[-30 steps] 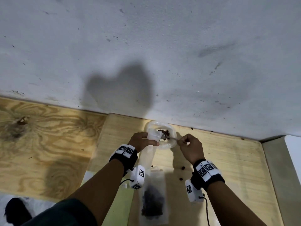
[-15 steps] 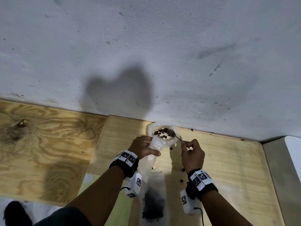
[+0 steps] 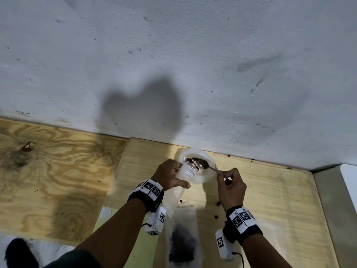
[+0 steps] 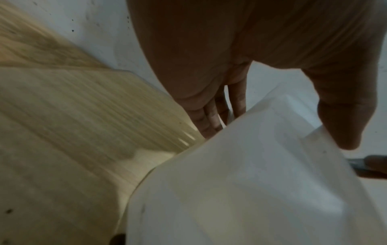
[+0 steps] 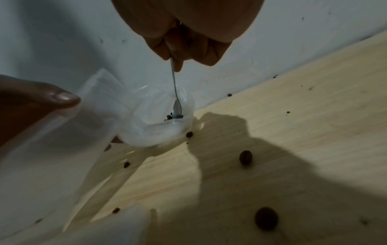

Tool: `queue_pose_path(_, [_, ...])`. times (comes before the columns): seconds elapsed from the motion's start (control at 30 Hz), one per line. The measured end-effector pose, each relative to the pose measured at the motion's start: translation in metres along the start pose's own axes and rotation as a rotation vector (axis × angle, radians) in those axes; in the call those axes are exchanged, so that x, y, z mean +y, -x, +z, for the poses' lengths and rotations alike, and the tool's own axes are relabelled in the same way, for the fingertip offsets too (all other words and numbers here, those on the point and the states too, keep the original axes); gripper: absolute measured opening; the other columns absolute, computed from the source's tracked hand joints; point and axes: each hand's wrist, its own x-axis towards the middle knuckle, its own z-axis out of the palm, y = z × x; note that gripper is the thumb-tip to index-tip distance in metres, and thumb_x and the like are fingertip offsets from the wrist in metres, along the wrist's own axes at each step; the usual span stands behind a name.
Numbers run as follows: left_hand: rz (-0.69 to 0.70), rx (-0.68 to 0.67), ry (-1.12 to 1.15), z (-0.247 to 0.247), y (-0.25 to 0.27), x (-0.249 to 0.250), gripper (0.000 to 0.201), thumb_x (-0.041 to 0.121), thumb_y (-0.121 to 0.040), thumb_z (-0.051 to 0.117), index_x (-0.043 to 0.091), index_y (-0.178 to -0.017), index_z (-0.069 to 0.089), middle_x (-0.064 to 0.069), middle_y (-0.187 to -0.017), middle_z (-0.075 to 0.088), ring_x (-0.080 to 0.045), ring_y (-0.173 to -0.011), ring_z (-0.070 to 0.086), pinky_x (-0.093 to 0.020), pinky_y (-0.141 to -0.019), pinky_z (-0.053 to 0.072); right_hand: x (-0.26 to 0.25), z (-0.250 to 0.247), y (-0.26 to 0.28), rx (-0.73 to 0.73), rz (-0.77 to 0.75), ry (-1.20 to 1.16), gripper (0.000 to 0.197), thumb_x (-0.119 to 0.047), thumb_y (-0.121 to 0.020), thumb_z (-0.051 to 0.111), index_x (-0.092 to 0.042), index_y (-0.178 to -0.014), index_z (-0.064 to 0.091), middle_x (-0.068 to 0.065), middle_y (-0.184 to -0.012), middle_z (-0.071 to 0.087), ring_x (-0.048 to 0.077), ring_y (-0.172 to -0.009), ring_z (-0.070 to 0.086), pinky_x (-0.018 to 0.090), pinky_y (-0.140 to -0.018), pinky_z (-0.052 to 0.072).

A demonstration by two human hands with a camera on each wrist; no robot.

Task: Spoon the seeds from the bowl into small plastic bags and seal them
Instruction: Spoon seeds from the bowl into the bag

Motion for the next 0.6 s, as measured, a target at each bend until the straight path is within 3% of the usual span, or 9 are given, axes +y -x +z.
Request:
queue_pose_path(0.23, [0.124, 0.112, 0.022, -0.006, -0.002, -0.001, 0.071, 0.025, -0.045, 0.097, 0.015, -0.110, 0.070, 0.005, -0.112, 0.055, -0.009, -0.094, 0.063, -0.009, -0.074, 0.051, 0.012, 0.004, 0.004, 0.018, -0.021, 0.076, 0.033, -0.015, -0.086, 0.068, -0.022, -0.068, 0.042, 0.000, -0.045, 0.043, 0.018, -0.038, 0.037, 0.029, -0.047, 0.039])
queue_pose_path(0.37, [0.170, 0.125, 0.037, -0.002, 0.002, 0.001, 0.074, 0.021, -0.044, 0.098, 0.019, -0.111, 0.068, 0.004, -0.116, 0.051, -0.011, -0.095, 0.062, -0.018, -0.079, 0.054, 0.010, 0.007, 0.005, 0.031, -0.010, 0.072, 0.033, -0.017, -0.087, 0.068, -0.022, -0.068, 0.041, -0.003, -0.043, 0.040, 0.019, -0.037, 0.036, 0.032, -0.044, 0.041])
queue_pose_path(0.6, [0.051, 0.057, -0.041, 0.003, 0.003, -0.010, 0.080, 0.024, -0.044, 0.098, 0.016, -0.116, 0.064, 0.006, -0.118, 0.051, -0.013, -0.102, 0.059, -0.025, -0.088, 0.052, 0.009, 0.002, 0.007, 0.068, 0.025, 0.032, 0.034, -0.012, -0.089, 0.068, -0.020, -0.070, 0.041, -0.002, -0.053, 0.044, 0.018, -0.041, 0.035, 0.026, -0.048, 0.036])
